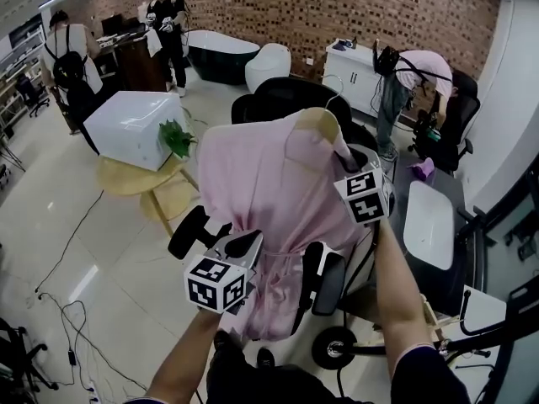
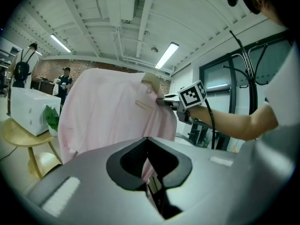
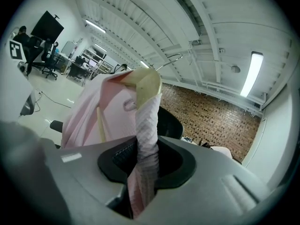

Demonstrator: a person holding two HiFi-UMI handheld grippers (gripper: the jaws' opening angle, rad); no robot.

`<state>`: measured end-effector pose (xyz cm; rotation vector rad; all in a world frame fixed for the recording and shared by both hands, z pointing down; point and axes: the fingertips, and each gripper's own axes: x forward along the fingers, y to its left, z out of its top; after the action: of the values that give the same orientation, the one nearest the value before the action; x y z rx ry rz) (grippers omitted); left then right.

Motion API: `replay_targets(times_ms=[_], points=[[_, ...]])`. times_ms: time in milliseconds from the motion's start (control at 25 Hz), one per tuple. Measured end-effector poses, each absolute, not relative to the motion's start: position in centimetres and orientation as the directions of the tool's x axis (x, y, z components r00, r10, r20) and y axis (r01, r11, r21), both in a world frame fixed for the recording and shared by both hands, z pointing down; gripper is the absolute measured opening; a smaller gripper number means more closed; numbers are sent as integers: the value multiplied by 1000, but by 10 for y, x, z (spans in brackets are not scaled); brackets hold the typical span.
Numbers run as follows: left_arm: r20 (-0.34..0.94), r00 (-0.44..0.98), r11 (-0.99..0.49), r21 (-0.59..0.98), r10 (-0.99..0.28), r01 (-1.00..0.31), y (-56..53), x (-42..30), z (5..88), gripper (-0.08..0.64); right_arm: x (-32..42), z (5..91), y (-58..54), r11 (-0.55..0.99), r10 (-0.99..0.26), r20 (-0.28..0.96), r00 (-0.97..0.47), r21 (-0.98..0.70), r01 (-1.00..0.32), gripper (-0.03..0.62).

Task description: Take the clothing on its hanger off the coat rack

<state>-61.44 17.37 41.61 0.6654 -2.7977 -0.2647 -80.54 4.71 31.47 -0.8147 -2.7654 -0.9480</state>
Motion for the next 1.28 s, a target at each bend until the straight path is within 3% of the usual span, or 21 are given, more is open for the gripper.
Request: replay_targets(times_ms=[440, 1280], points=[[261, -852, 881, 275, -454, -385, 196, -598, 454, 12, -784, 405, 74, 628, 458, 383, -802, 500, 597, 94], [347, -840, 887, 356, -417, -294, 211, -560, 520, 12, -742, 562, 103, 630, 499, 602, -623, 242, 738, 63]])
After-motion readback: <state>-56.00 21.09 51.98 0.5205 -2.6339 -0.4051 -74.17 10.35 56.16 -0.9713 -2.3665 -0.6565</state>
